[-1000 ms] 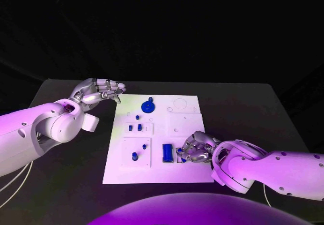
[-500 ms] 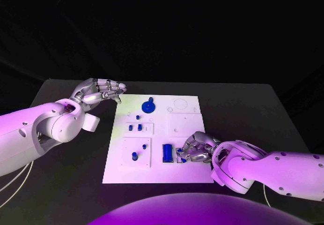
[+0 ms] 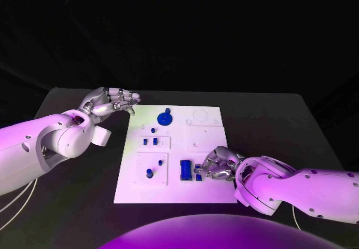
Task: Assemble the parts on the task board
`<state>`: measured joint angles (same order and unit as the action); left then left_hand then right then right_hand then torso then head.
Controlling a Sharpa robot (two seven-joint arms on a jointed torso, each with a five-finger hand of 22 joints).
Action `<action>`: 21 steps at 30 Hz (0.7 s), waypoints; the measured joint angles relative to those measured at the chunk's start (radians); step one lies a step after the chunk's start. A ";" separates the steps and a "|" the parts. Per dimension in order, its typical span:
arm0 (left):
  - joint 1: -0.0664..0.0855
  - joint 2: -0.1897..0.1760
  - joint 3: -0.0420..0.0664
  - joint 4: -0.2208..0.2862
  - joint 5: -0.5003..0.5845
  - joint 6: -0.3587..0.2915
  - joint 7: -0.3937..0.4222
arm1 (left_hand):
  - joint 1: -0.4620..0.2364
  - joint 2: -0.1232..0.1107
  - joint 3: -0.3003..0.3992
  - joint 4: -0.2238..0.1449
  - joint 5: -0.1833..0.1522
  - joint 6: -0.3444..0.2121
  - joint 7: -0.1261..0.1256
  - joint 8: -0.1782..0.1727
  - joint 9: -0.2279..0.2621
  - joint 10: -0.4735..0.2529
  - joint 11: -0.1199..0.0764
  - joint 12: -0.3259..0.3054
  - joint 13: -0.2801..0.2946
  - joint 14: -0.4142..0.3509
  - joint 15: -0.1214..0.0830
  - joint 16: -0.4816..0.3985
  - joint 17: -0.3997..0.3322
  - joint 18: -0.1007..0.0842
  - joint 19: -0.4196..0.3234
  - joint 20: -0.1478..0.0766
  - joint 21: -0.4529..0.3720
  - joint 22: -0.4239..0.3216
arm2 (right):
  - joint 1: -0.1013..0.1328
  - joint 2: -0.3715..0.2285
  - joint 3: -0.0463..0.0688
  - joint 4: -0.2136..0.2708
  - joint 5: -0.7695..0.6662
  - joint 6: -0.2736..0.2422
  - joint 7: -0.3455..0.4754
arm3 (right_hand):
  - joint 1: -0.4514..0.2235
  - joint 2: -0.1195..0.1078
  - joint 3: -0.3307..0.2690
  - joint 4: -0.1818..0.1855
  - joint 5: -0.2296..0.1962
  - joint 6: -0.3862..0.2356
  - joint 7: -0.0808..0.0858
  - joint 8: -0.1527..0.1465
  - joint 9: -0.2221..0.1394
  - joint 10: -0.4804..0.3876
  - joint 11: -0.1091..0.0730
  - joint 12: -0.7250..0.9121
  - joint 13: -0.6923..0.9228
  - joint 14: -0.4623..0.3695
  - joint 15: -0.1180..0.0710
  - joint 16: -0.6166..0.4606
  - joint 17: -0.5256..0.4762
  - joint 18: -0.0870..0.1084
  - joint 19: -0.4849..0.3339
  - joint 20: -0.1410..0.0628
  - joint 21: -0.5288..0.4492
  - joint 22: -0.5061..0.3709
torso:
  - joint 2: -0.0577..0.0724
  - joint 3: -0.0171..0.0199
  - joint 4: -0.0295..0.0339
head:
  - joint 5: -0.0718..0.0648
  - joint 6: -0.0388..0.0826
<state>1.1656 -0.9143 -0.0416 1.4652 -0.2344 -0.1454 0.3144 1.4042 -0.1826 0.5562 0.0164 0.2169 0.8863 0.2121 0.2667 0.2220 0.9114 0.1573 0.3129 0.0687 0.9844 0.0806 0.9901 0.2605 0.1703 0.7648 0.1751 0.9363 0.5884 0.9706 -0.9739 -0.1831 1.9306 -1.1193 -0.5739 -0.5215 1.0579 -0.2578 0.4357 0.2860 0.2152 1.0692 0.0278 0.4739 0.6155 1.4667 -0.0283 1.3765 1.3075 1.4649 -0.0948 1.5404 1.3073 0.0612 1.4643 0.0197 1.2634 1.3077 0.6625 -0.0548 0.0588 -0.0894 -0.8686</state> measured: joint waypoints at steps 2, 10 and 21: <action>0.000 0.000 0.000 0.000 0.000 0.000 -0.001 | 0.000 0.000 0.000 0.000 0.000 0.000 0.000 0.000 0.000 0.000 0.000 0.000 0.000 0.000 0.000 0.000 0.000 0.000 0.000 0.000 0.000 0.000 | 0.000 0.000 0.000 -0.001 -0.002 0.000 0.000 | 0.000 0.000 -0.002 0.001 0.000 -0.003 0.003 0.000 -0.001 0.000 0.000 0.000 0.000 0.000 0.000 0.000 0.000 0.000 0.000 0.000 0.000 0.000 | 0.000 -0.0001 0.0001 | 0.001 0.000; 0.000 0.000 0.000 0.000 0.000 0.001 -0.002 | 0.000 0.000 0.000 0.000 0.000 0.000 0.000 0.000 0.000 0.000 0.000 0.000 0.000 0.000 0.000 0.000 0.000 0.000 0.000 0.000 0.000 0.000 | 0.000 -0.001 0.000 -0.003 -0.009 0.001 -0.002 | -0.013 0.013 -0.047 0.006 0.000 -0.003 0.003 -0.004 -0.004 0.000 0.000 0.001 0.000 0.000 0.000 0.000 0.000 0.000 0.000 0.000 0.000 0.000 | 0.000 -0.0001 0.0000 | 0.002 0.002; 0.000 -0.001 0.000 -0.001 0.000 0.002 -0.003 | -0.003 0.003 0.000 0.000 0.000 0.000 0.000 0.000 -0.001 0.000 0.000 0.000 0.000 0.000 0.000 0.000 0.000 0.000 -0.003 0.003 0.000 0.000 | 0.000 -0.031 0.000 0.015 -0.017 0.027 0.012 | 0.018 0.017 -0.131 0.004 0.000 -0.003 0.003 -0.014 -0.011 0.000 0.000 0.004 0.000 0.000 0.000 0.000 0.001 0.000 0.000 0.000 0.000 0.000 | 0.000 0.0005 -0.0007 | 0.006 0.006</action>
<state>1.1656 -0.9148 -0.0416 1.4643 -0.2344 -0.1435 0.3110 1.4013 -0.1797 0.5562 0.0164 0.2169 0.8863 0.2121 0.2667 0.2214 0.9115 0.1573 0.3129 0.0687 0.9845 0.0806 0.9901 0.2605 0.1703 0.7618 0.1781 0.9363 0.5883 0.9706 -1.0046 -0.1829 1.9456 -1.1364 -0.5470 -0.5092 1.0754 -0.2412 0.3051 0.2897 0.2151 1.0665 0.0304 0.4604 0.6042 1.4666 -0.0283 1.3804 1.3074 1.4649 -0.0948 1.5403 1.3080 0.0613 1.4643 0.0197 1.2634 1.3075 0.6623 -0.0544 0.0581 -0.0835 -0.8631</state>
